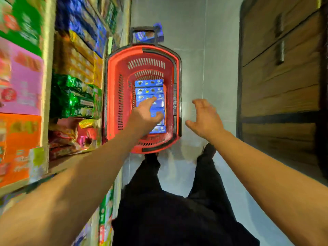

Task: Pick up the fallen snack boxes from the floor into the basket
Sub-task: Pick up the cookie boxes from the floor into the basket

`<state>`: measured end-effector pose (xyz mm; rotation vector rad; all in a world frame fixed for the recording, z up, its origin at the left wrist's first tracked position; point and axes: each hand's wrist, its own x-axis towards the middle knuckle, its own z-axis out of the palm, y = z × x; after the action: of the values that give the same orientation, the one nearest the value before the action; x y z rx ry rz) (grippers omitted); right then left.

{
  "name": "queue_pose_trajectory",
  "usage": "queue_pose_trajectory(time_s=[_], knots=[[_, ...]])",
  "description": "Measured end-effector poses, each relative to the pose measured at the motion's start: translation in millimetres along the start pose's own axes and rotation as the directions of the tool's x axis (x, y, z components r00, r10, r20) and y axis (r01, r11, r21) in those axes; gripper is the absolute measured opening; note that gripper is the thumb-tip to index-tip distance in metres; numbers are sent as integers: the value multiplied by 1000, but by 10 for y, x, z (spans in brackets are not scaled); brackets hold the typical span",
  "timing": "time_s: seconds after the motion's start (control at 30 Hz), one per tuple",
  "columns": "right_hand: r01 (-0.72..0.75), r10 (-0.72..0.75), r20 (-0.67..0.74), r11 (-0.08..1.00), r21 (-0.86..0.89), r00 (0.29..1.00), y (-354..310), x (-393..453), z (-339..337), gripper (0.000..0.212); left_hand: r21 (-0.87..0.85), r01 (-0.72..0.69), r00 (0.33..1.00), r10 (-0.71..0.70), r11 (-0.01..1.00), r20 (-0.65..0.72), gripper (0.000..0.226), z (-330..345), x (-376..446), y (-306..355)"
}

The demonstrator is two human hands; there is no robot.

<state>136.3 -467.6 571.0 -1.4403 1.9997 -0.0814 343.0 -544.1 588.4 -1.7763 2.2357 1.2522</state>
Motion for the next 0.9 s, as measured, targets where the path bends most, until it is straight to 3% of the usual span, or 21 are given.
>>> queue_pose_trajectory(time_s=[0.1,0.23,0.5,0.9], knots=[[40,-40,-10,998,-38,999,361,-138,-351,79,25,-5,1000,5,1000,3,67,105,-129,506],[129,-130,-3,986,-105,992,710,-183,-950,85,20,33,991,-30,999,-132,66,217,-250,1241],[259,-280,-99,949,-180,955,989,-94,-2125,83,37,-69,942,77,997,-326,64,57,-209,2465],[323,-425,-209,861,-393,881,804,800,-3397,84,-13,-135,839,107,991,-534,68,-692,793,3241]])
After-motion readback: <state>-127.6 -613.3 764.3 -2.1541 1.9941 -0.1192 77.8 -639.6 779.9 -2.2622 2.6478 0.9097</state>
